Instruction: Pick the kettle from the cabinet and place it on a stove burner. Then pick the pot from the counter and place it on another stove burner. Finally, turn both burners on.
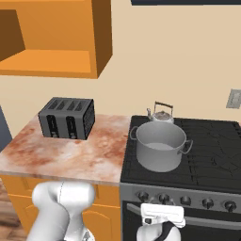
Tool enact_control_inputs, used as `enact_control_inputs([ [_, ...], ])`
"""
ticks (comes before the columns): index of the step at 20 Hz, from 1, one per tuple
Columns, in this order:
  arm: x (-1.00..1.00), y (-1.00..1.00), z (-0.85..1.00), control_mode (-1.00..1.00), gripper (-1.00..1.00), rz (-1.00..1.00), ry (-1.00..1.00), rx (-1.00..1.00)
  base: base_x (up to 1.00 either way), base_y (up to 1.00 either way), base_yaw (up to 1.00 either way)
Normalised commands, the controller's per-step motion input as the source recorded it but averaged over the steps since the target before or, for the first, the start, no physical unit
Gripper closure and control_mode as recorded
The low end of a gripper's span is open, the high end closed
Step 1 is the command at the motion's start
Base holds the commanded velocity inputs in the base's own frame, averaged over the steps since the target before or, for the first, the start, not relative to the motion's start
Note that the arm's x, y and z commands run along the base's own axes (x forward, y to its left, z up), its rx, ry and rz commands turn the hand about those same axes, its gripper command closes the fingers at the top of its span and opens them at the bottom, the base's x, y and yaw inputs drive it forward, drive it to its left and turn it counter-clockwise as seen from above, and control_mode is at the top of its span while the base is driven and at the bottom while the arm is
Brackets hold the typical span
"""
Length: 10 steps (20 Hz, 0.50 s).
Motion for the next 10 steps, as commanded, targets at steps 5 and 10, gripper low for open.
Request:
enact_control_inputs([
  [5,0.09,-0.09,-0.14,-1.0,-1.0,0.0,-0.03,0.0,0.0,0.0,0.0],
  [10,0.08,-0.02,-0.06,-1.0,-1.0,0.0,-0.04,0.0,0.0,0.0,0.0],
])
